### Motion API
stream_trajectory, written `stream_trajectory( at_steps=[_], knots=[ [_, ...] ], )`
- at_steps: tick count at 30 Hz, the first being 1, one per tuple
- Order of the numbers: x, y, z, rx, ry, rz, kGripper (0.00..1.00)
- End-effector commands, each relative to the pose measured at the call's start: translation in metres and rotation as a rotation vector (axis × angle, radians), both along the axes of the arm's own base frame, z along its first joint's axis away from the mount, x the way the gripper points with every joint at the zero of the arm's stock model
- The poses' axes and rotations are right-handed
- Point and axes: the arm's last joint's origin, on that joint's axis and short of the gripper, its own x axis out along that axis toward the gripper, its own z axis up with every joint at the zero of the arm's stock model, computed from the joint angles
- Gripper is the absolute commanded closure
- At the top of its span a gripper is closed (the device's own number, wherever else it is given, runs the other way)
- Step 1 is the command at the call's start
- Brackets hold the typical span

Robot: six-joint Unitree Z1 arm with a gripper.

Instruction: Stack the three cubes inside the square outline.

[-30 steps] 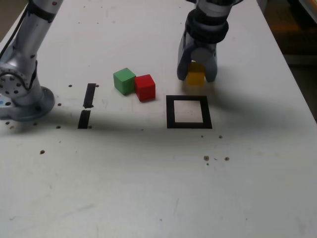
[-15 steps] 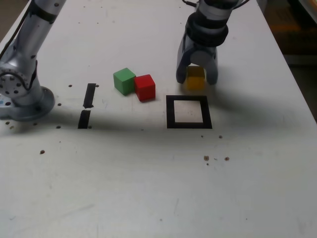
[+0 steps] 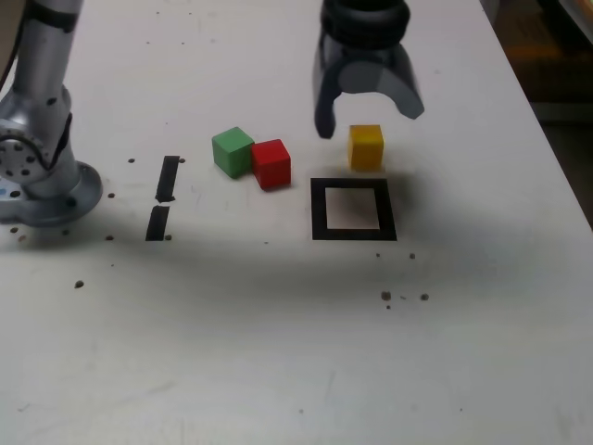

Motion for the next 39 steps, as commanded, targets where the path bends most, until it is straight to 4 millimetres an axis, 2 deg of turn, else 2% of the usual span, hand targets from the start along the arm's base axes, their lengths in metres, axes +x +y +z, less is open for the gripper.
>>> stream_trajectory(
  at_steps=[1, 4, 9, 17, 29, 32, 36, 39],
  knots=[
    [-0.022, -0.006, 0.018, -0.019, -0.035, 0.023, 0.00],
    [-0.055, -0.012, 0.009, -0.068, 0.017, 0.128, 0.00],
    [-0.076, -0.012, -0.006, -0.069, 0.028, 0.244, 0.01],
    [-0.074, -0.003, -0.041, -0.072, 0.056, 0.309, 0.03],
    [-0.069, 0.007, -0.066, -0.063, 0.111, 0.345, 0.17],
    [-0.071, 0.010, -0.067, -0.057, 0.118, 0.354, 0.29],
    [-0.071, 0.012, -0.065, -0.037, 0.101, 0.366, 0.58],
    [-0.070, 0.013, -0.065, -0.028, 0.084, 0.372, 0.68]
  ],
)
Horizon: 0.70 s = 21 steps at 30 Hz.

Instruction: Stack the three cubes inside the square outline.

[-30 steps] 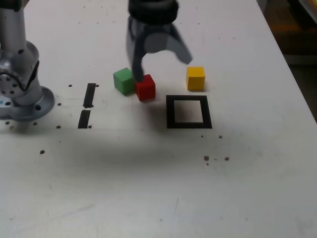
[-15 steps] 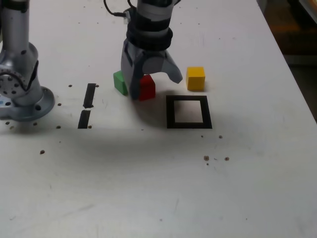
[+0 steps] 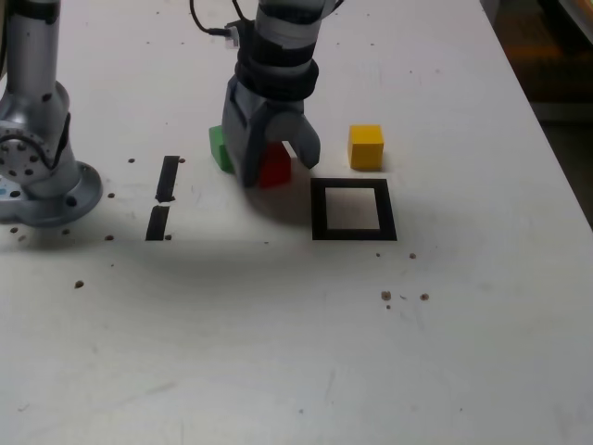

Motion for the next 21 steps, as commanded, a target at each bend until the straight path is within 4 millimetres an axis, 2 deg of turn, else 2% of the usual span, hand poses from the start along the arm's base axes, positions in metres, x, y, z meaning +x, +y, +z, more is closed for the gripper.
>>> stream_trajectory(
  at_steps=[1, 12, 17, 21],
  knots=[
    [0.000, 0.000, 0.001, 0.002, -0.008, 0.002, 0.69],
    [0.002, 0.000, 0.007, 0.005, -0.027, -0.006, 0.82],
    [0.006, -0.013, 0.034, 0.004, -0.031, -0.046, 0.82],
    [0.023, -0.033, 0.054, 0.007, -0.043, -0.117, 0.82]
  ],
)
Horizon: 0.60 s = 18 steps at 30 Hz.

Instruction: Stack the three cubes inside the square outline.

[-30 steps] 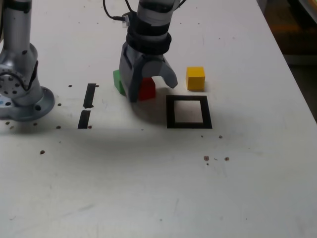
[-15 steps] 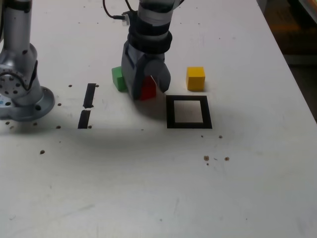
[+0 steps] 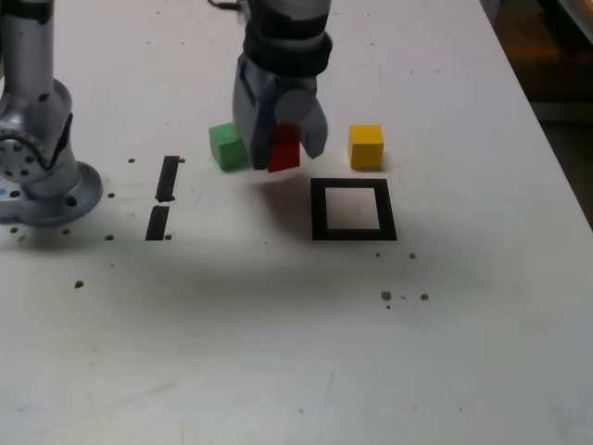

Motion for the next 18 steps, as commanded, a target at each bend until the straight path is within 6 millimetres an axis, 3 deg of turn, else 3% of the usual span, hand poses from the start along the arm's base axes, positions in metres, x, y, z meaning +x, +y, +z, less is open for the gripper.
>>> stream_trajectory(
  at_steps=[1, 8, 18],
  knots=[
    [0.014, -0.011, 0.006, 0.003, -0.009, -0.038, 0.82],
    [0.055, -0.035, 0.002, -0.004, -0.017, -0.160, 0.82],
    [0.071, -0.037, -0.037, -0.017, 0.068, -0.223, 0.82]
  ],
)
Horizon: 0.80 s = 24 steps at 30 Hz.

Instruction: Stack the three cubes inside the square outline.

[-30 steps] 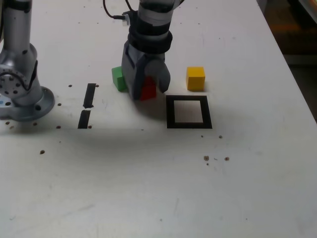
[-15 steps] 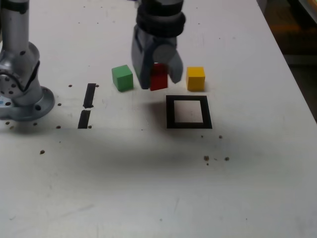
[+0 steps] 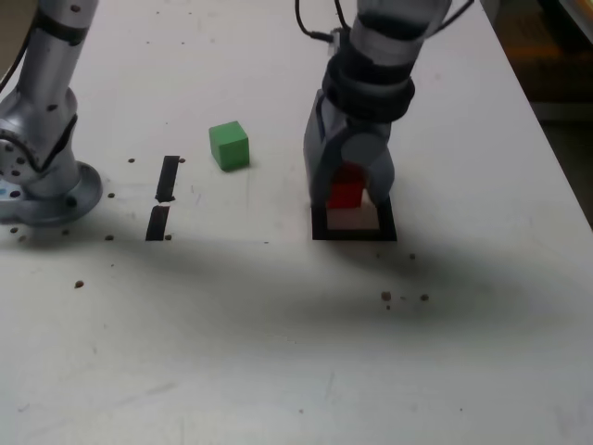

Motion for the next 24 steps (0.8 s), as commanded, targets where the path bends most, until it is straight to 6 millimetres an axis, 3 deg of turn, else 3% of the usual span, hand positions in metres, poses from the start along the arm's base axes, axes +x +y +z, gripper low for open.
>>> stream_trajectory(
  at_steps=[1, 16, 19, 24],
  knots=[
    [-0.001, 0.000, -0.003, 0.001, 0.007, -0.007, 0.82],
    [0.005, 0.000, -0.015, 0.003, -0.064, -0.030, 0.79],
    [0.003, 0.000, -0.016, -0.004, -0.060, -0.027, 0.62],
    [-0.004, 0.000, -0.009, -0.013, -0.055, -0.023, 0.13]
  ],
)
